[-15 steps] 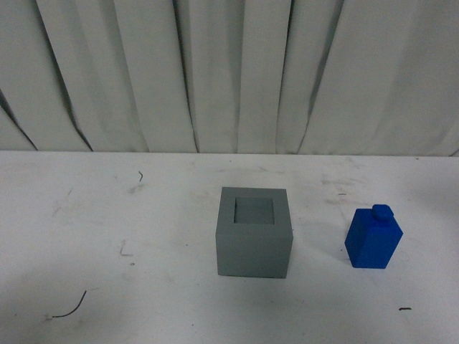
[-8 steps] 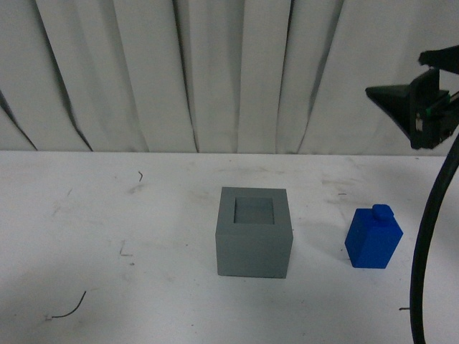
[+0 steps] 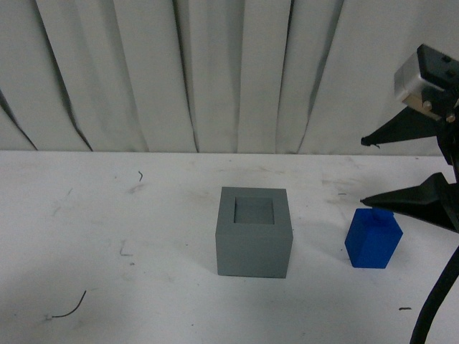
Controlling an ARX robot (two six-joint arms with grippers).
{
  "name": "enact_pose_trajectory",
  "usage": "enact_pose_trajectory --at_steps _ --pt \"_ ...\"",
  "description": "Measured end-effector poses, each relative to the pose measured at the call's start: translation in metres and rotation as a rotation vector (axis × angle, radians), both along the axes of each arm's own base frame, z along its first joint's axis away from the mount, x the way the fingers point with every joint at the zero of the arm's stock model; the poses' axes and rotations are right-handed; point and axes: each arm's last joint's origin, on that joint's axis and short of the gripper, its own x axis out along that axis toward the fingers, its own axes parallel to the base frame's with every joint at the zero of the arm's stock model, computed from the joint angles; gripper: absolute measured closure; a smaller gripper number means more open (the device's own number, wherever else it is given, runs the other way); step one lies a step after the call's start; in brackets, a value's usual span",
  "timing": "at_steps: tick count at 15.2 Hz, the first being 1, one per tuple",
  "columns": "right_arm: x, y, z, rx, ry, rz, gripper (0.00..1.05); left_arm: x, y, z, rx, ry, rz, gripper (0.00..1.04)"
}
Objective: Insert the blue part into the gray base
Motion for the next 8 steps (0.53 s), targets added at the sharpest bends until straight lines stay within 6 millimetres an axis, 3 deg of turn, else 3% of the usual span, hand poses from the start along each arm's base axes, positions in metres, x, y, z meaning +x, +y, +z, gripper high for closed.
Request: enact_pose_trajectory --at_steps 8 --pt "0.028 -0.002 -0.026 -0.289 0.2 0.101 0.06 0.0 0.0 0.0 0.0 0.0 0.0 0.07"
